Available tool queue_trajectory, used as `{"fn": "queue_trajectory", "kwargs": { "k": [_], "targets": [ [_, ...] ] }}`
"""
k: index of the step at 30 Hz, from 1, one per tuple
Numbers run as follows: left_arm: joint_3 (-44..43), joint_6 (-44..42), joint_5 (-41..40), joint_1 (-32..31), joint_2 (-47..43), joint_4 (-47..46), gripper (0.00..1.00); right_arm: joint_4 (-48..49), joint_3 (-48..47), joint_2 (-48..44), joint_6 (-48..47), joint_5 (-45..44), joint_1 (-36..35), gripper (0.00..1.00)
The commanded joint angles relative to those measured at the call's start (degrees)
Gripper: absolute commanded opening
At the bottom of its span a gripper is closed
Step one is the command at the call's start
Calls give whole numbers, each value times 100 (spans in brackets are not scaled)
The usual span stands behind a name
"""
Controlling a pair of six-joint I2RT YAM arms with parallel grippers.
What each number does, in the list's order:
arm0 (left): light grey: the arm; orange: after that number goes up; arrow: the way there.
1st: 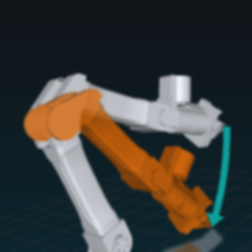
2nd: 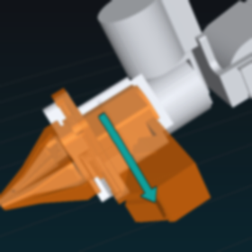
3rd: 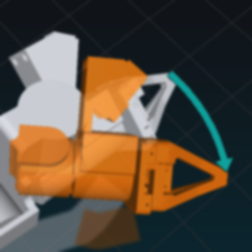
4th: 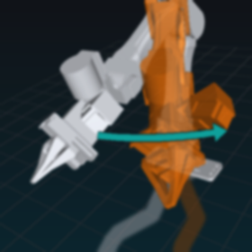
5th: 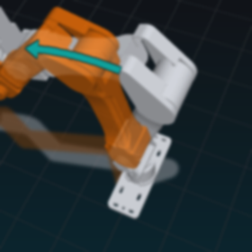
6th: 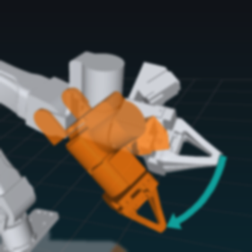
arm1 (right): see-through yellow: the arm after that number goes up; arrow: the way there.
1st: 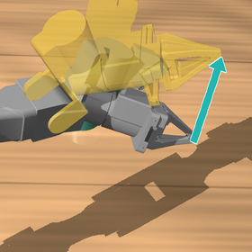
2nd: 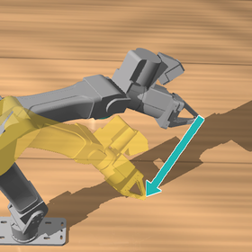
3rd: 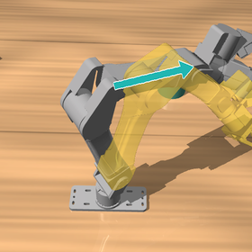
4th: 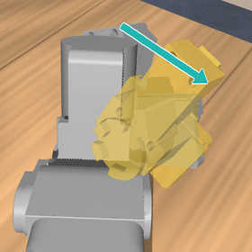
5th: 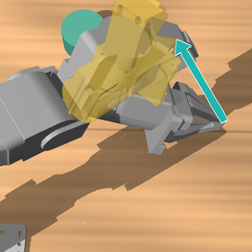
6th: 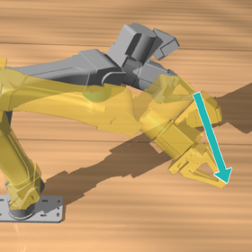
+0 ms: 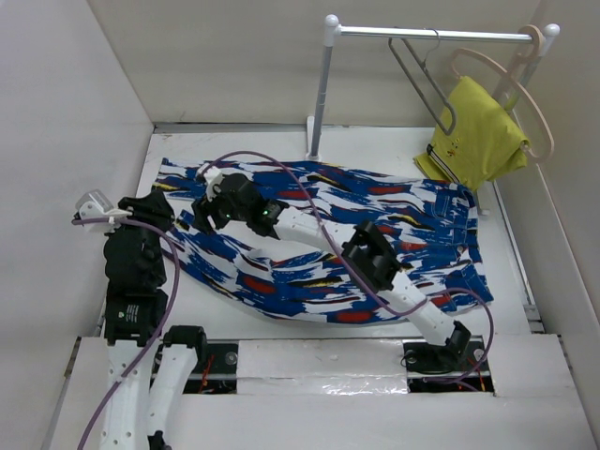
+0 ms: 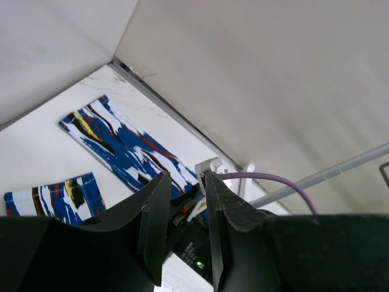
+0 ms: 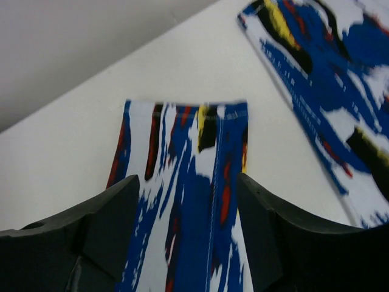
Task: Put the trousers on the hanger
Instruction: Flatten out the trousers at the center of the board.
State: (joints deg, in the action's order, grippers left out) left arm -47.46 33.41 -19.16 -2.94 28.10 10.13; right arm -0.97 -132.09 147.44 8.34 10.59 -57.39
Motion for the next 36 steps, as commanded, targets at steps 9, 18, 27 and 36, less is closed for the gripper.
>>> {"fn": "queue_trajectory", "kwargs": {
  "k": [9, 18, 27, 36],
  "targets": [
    [228, 244, 1529, -22, 1566, -573, 28, 1380, 4720, -4010, -61, -22, 965, 0],
    [432, 1062, 230, -75, 3631, -767, 27, 1504, 7478, -6190, -16, -153, 1221, 0],
    [-790, 1221, -1142, -137, 6039, 163, 39, 1100, 8393, -6790, -210, -48, 1712, 25],
    [-1555, 799, -1407, 65, 6946, 385, 42, 1038, 8165, -6061, -298, 250, 1713, 37]
  ]
}}
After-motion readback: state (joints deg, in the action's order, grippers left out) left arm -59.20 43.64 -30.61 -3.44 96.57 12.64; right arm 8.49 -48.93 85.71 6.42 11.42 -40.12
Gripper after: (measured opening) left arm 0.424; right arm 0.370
